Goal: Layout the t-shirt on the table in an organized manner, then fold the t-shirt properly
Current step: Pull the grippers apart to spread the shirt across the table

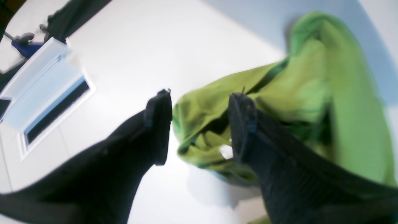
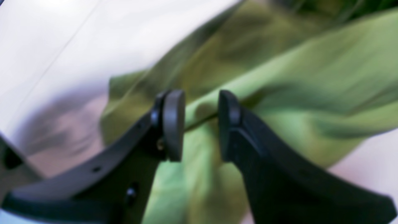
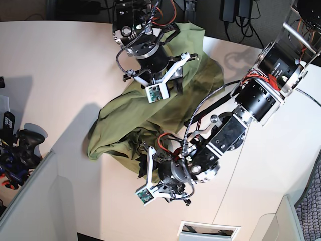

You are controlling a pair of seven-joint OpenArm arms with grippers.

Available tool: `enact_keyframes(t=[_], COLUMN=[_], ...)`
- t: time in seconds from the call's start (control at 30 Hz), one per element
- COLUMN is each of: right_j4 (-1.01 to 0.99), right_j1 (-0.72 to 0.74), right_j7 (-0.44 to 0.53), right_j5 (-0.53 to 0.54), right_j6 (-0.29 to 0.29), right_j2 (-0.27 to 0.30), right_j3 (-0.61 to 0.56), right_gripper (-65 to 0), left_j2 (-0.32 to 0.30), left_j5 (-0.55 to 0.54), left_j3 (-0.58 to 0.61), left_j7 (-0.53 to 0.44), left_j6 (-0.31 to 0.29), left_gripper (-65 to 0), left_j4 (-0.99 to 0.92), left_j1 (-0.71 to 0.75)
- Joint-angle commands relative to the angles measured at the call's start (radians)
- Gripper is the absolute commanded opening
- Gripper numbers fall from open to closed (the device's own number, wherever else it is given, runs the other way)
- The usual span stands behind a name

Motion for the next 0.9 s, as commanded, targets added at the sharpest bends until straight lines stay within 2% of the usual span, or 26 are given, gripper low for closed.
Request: enact_keyframes(t=[0.0,0.13,0.2,0.3,0.4,0.57,0.7,0.87], right_j4=[0.019,0.013,0.003,-0.043,-0.154,-0.426,-0.588,-0.714], right_j1=[0.031,0.127,0.182,0.27,0.357,0.51,0.605,0.649], right_j7=[0.026,0.039,0.04,0.047,0.08,0.143,0.152,0.163], right_j5=[-0.009,-0.011,0.002,0.058,0.063,0.055,0.014,-0.008], right_j6=[0.0,-0.008,-0.008,-0.008,-0.008,-0.008,-0.008,-0.01], right_j2=[-0.004,0.001,0.004,0.029,0.051,0.059,0.069,0.138], right_j3=[0.011,0.098,0.158,0.226,0.253,0.254,0.254,0.254], right_gripper=[-45.9,-45.9,-45.9,-45.9,-45.8,-45.6,-45.6,-45.6], left_j2=[-0.032,-0.163,-0.227,-0.294,-0.337,-0.342,-0.295,-0.261], left_j5=[-0.021,-0.024,-0.008,0.016,0.015,0.014,0.012,0.016], left_j3=[-0.005,-0.006,-0.015,-0.025,-0.025,-0.025,-0.025,-0.025], left_j7=[-0.003,0.0,-0.016,-0.016,-0.014,0.002,-0.016,-0.016], left_j6=[-0.011,-0.002,0.043,0.052,0.048,0.027,0.014,0.001], left_gripper=[-32.4,-32.4,-32.4,-32.4,-32.4,-32.4,-32.4,-32.4], left_j4=[0.064,0.216,0.239,0.249,0.294,0.454,0.469,0.423], left_j1=[-0.005,0.115,0.166,0.226,0.293,0.423,0.512,0.568])
